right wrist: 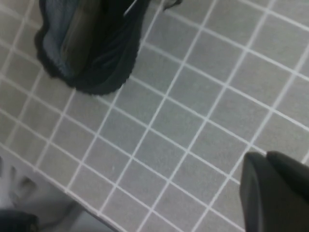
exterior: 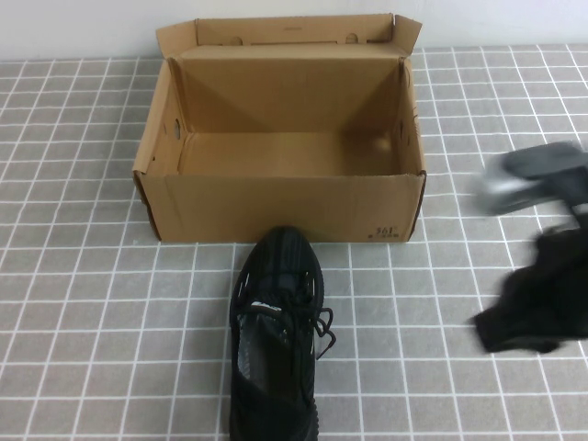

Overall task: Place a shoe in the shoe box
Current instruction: Pick up the shoe from the table

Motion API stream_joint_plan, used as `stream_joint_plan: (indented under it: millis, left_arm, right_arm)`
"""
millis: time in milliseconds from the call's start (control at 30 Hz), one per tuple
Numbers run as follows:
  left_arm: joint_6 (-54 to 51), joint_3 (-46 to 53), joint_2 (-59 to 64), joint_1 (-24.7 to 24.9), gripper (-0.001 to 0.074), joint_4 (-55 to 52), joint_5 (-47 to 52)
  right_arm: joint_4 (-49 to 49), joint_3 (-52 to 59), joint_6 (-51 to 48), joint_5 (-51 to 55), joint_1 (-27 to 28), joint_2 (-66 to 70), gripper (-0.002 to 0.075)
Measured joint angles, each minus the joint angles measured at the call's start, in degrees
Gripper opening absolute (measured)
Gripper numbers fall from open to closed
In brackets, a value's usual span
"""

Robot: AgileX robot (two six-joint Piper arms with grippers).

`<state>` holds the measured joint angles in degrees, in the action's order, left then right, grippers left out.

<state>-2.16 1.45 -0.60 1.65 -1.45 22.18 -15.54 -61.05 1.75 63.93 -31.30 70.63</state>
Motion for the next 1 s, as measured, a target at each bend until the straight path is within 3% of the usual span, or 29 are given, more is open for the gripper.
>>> stream_joint_plan:
  millis: [133,300,400,633,733,1000]
  left_arm:
    - [0.0,0.0,0.0,0.0,0.0000,0.0,0.0]
    - [0.0,0.0,0.0,0.0,0.0000,0.0,0.0]
    - [0.0,0.0,0.0,0.0,0.0000,0.0,0.0]
    - [0.0,0.0,0.0,0.0,0.0000,0.0,0.0]
    - [0.0,0.0,0.0,0.0,0.0000,0.0,0.0]
    - [0.0,0.0,0.0,0.0,0.0000,0.0,0.0]
  right_arm:
    - [5.2,-6.7,1.5,0.2,-10.2,7.7,-0.0015]
    - [5.8,-14.6,-2.9,0.2,-16.0,15.9,0.0017]
    - [5.2,-18.0,-9.4,-1.1,-17.3,19.2,0.0106]
    - [4.0,-19.4,-23.6,-8.5,-18.5,22.9,0.0422]
    - [3.2,-19.5,-28.9,-11.1,-18.7,24.3,0.0472]
    - [5.2,-23.3,-31.9,-13.1,-18.9,30.3,0.0492]
